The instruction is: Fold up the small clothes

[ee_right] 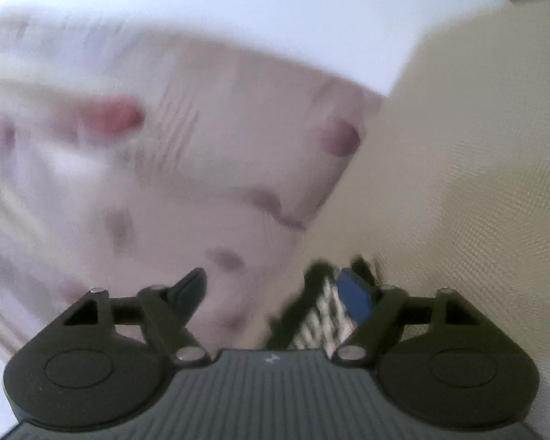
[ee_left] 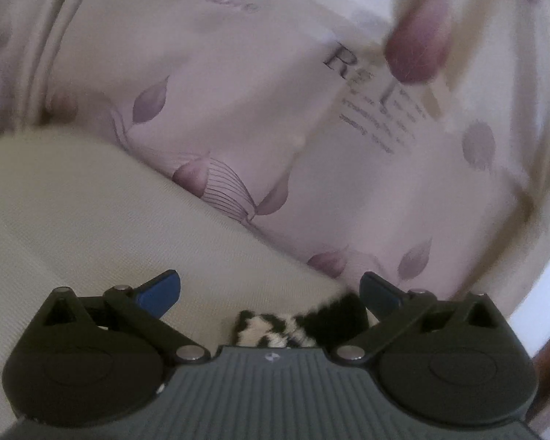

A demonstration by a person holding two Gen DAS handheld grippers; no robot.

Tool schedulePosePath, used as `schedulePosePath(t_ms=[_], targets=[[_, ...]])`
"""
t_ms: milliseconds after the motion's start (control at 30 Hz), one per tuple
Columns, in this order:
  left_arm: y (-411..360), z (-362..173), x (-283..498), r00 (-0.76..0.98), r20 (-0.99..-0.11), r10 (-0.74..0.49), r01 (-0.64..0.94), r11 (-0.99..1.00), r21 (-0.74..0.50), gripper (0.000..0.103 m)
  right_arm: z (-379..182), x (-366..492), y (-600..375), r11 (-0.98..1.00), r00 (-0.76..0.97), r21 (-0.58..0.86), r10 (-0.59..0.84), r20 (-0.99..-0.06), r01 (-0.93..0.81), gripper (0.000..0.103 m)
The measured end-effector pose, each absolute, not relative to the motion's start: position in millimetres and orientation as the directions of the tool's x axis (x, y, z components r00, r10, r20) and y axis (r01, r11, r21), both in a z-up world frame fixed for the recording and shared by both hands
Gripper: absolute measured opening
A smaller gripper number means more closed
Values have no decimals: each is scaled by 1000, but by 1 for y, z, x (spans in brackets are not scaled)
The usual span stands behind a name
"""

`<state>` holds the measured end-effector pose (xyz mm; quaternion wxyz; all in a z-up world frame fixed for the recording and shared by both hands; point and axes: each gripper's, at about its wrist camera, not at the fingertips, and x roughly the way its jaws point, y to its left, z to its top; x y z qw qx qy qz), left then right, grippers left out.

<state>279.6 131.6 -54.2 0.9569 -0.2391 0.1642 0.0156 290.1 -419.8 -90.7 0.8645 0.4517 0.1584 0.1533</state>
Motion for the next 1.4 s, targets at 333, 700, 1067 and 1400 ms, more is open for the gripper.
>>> schedulePosePath(t_ms=[333, 700, 1067, 1400], targets=[[133, -92, 260, 816, -541, -201, -3, 935, -353, 50, -98, 217, -367, 873, 887, 470, 314, -338, -129, 80], [123, -94, 195, 812, -536, -231, 12, 925, -380, 11, -104, 207, -355, 903, 799, 393, 361, -481, -172, 26], [117, -102, 181, 877, -429, -217, 56, 932, -358, 84, -83, 191, -380, 895, 860, 428, 315, -402, -128, 43], [118, -111, 187, 870, -473, -141, -37, 937, -347, 70, -91, 222, -366, 906, 791, 392, 357, -496, -163, 9]])
